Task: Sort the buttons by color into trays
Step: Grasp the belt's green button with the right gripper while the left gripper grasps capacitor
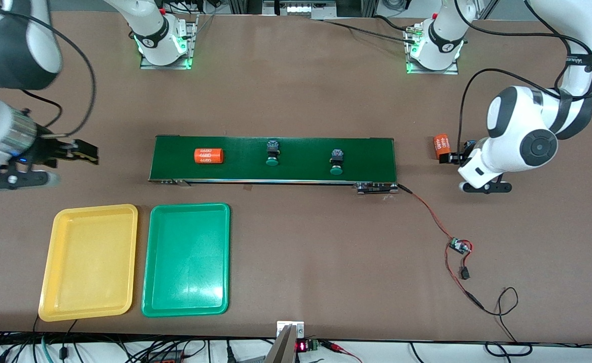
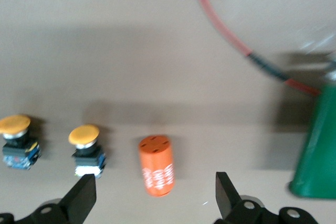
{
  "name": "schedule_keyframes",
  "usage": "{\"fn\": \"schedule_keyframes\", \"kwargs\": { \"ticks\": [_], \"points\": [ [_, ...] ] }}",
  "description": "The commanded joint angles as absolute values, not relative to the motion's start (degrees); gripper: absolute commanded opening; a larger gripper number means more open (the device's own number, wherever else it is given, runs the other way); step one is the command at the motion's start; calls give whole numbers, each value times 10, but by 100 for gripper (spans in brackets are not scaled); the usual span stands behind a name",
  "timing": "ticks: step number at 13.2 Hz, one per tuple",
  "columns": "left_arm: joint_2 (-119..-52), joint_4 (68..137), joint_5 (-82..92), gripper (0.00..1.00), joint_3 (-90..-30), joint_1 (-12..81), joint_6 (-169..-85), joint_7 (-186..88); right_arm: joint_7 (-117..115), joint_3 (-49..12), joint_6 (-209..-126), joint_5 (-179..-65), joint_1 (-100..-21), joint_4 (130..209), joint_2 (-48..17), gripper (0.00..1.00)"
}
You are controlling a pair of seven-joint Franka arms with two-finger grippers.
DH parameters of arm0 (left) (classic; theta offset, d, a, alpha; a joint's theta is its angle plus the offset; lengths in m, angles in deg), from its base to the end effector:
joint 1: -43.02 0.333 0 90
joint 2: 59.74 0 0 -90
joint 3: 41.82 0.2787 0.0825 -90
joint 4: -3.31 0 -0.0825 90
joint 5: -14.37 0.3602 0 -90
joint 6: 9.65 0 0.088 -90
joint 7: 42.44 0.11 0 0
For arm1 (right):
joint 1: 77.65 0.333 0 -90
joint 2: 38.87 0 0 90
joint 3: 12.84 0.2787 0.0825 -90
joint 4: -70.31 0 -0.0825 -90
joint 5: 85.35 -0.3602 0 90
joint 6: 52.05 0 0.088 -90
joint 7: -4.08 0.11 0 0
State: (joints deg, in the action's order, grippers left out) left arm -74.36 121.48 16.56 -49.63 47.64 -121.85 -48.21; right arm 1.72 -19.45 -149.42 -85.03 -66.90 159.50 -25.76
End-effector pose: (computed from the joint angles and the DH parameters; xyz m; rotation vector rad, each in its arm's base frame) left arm 0.5138 -0.0261 0.2649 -3.0668 -0.0343 0.5513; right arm 0.5892 0.0475 0.4733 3.1006 0.1805 -0.1306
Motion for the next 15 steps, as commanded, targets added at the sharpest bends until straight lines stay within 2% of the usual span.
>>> {"fn": "schedule_keyframes", "kwargs": {
  "ticks": [1, 5, 10, 11, 13, 15],
  "points": [
    [-729, 1276, 167, 100, -489, 472, -1226, -467, 21, -179, -1541, -868, -659, 1646, -274, 100],
    [-723, 1354, 167, 100, -489, 472, -1318, -467, 30, -142, -1585, -873, -652, 1685, -272, 100],
    [-729, 1457, 167, 99, -489, 472, -1497, -467, 118, -142, -1677, -904, -596, 1743, -267, 100],
    [-730, 1477, 167, 94, -489, 472, -1537, -467, 146, -142, -1691, -904, -582, 1756, -265, 100],
    [-729, 1486, 167, 81, -489, 472, -1551, -465, 196, -142, -1704, -904, -557, 1771, -255, 100],
    [-728, 1485, 167, 48, -489, 472, -1550, -464, 238, -142, -1707, -904, -526, 1775, -244, 100]
  ]
}}
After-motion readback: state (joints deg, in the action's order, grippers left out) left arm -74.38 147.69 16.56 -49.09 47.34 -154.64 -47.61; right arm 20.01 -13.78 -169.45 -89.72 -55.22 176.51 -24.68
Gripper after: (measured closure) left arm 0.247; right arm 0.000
